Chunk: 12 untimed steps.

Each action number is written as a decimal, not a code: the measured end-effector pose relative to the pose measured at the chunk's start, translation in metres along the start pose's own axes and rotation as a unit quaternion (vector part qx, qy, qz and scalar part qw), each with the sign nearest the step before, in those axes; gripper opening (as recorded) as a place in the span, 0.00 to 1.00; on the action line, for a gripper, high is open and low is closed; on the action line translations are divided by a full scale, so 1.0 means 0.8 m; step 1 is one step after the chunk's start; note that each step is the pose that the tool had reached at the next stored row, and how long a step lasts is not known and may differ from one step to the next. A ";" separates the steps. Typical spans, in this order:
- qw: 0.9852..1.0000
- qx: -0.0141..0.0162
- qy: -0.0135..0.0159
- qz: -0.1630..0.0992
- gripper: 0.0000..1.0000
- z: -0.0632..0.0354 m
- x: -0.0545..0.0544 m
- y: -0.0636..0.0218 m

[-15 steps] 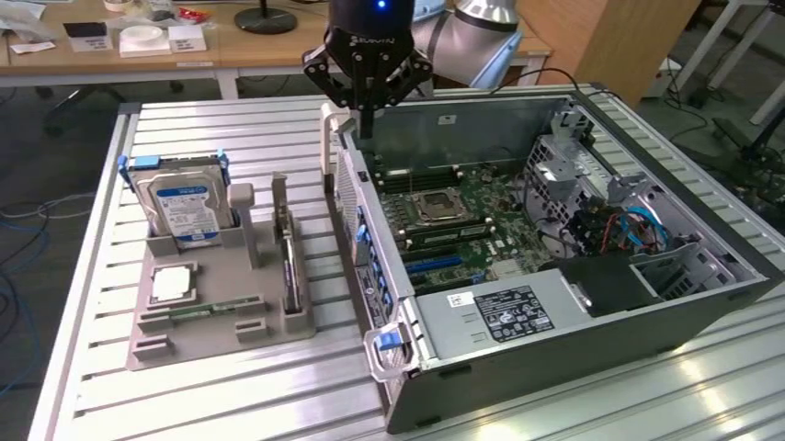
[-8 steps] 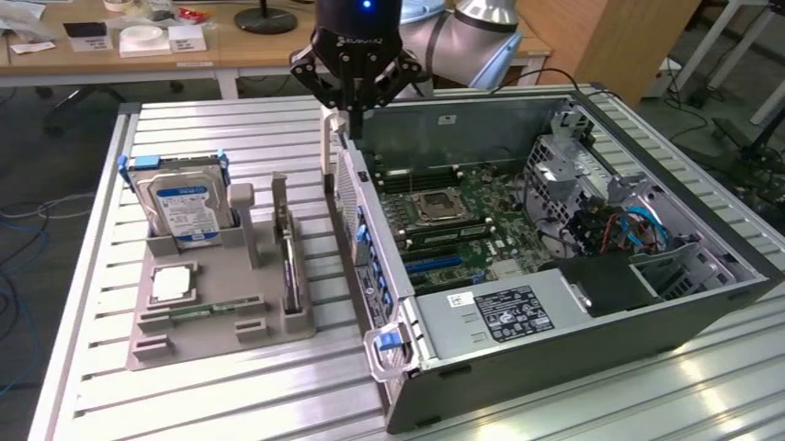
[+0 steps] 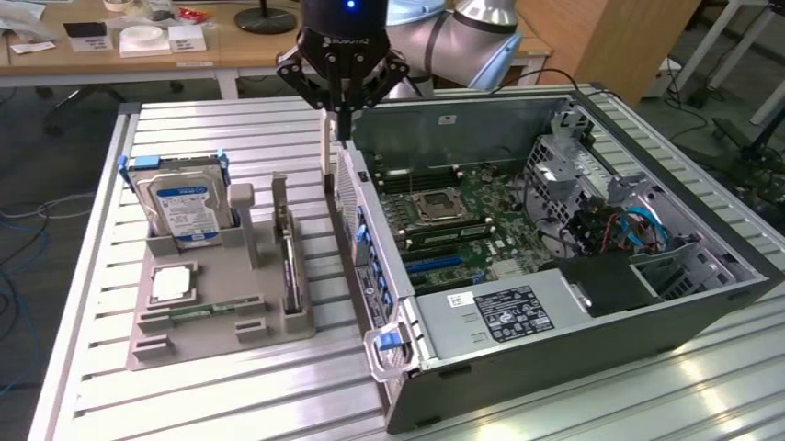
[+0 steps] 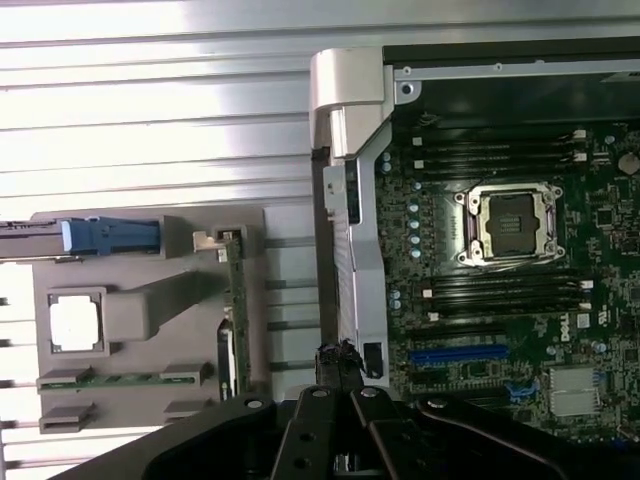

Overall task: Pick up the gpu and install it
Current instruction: 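Reach for the gpu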

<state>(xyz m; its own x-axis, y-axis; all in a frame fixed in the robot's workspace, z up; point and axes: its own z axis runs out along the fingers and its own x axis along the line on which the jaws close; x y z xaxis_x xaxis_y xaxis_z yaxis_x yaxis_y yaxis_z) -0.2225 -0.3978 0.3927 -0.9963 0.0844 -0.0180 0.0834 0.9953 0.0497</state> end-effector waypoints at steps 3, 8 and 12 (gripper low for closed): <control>1.000 0.000 0.000 0.000 0.11 0.000 0.005 0.000; 1.000 0.000 0.000 0.000 0.11 0.000 0.008 -0.001; 1.000 0.000 0.000 0.000 0.11 0.000 0.009 -0.001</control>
<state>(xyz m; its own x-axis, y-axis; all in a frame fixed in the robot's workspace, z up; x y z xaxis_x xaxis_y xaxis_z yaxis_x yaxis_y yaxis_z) -0.2294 -0.3978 0.3926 -0.9962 0.0851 -0.0180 0.0841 0.9952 0.0497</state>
